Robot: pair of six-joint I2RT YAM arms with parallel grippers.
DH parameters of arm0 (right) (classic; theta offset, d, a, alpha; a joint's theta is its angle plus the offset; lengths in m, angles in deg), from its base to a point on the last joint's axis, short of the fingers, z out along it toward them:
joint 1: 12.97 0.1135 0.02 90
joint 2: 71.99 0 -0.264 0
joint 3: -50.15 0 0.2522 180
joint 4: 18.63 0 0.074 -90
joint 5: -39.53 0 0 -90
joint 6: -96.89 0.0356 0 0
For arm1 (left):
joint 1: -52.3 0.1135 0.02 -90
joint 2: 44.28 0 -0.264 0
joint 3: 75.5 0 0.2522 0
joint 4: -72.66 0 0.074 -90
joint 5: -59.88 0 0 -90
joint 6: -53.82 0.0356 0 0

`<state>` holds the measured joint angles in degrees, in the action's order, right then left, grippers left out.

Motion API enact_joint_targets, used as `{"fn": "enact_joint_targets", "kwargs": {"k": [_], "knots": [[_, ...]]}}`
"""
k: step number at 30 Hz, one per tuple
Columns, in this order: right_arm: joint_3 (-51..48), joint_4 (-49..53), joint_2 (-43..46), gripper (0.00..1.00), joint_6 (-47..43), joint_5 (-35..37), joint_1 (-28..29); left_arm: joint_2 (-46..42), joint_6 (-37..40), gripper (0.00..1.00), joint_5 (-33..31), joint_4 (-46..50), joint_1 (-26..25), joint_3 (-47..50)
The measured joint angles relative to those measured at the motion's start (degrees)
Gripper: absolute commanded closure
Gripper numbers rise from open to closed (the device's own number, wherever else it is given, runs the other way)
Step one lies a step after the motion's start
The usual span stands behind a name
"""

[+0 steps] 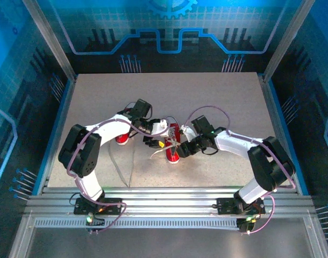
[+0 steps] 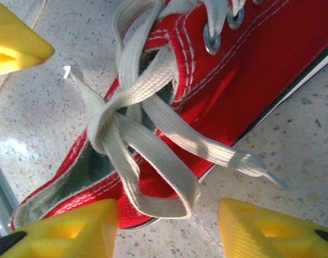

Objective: Tie the shoes

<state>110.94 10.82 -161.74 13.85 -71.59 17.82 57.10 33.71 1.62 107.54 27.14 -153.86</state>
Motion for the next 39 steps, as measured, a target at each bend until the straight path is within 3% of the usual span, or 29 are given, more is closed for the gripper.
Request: {"fn": "enact_joint_targets", "kwargs": {"k": [7,13,16,18,21,39], "knots": [[0.33,0.39,0.02,0.76,-1.2,2.34,0.26,2.64,2.36,0.31,0.0,-0.42,-1.64,-2.05],[0.33,0.37,0.02,0.8,-2.1,2.78,0.57,4.39,4.0,0.46,-0.13,-0.28,-1.97,-3.13],[0.33,0.37,0.02,0.93,-2.62,2.97,1.07,4.55,4.24,0.6,-0.46,-0.17,-2.23,-3.19],[0.33,0.46,0.02,1.0,-2.86,3.21,1.42,4.55,4.81,0.79,-0.52,0.0,-2.54,-3.19],[0.35,1.03,0.17,1.0,-3.15,4.13,1.55,4.52,5.01,1.0,-1.18,-0.02,-3.28,-2.97],[3.69,5.79,5.75,1.0,-5.55,8.94,1.03,-6.43,-9.11,1.0,-6.19,-1.99,-3.89,7.23]]}}
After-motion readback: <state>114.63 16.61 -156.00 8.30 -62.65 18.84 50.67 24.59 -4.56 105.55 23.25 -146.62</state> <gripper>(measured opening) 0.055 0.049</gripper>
